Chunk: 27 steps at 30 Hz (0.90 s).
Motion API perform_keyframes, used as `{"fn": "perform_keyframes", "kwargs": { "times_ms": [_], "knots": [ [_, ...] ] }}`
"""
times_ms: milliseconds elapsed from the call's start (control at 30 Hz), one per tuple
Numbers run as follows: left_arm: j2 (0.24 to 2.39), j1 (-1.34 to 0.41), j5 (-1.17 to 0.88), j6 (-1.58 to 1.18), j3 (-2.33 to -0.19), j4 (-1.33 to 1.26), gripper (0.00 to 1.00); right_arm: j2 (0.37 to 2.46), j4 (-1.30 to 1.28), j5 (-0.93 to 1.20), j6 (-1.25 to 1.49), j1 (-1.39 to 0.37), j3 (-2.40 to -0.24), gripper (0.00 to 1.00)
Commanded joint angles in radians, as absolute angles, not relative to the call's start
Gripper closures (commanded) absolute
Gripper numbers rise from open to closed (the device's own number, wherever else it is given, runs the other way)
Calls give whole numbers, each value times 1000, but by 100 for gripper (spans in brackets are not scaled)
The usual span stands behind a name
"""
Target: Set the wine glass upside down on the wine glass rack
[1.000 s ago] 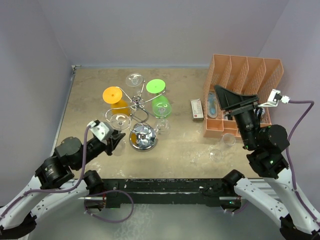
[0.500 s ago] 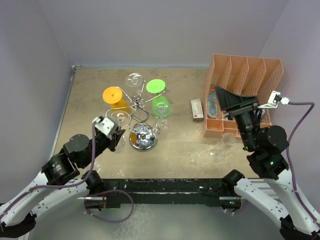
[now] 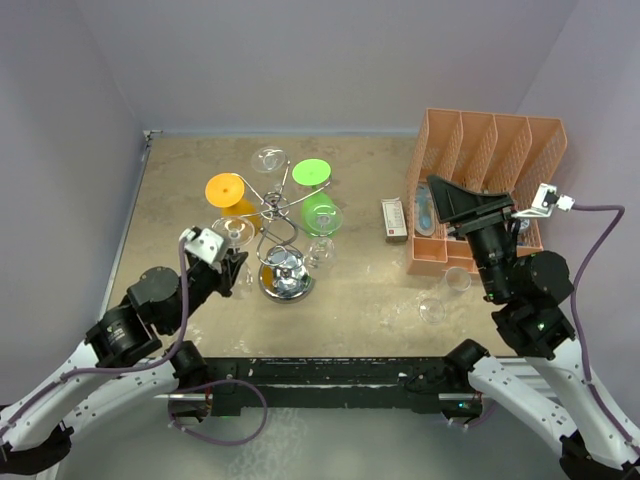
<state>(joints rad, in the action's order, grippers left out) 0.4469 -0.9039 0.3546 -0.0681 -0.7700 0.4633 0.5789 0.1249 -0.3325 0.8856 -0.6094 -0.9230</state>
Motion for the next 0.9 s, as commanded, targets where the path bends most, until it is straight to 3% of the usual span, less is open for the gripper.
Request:
{"fn": "perform_keyframes", "kwargs": {
  "times_ms": [0,867],
  "knots": [
    [473,-907,377,-85,-773,400,100,573,170,-358,880,-611,-915,36],
    [616,-907,558,-213,-884,485,100,595,199,-322,868,-611,-913,36]
  ]
}}
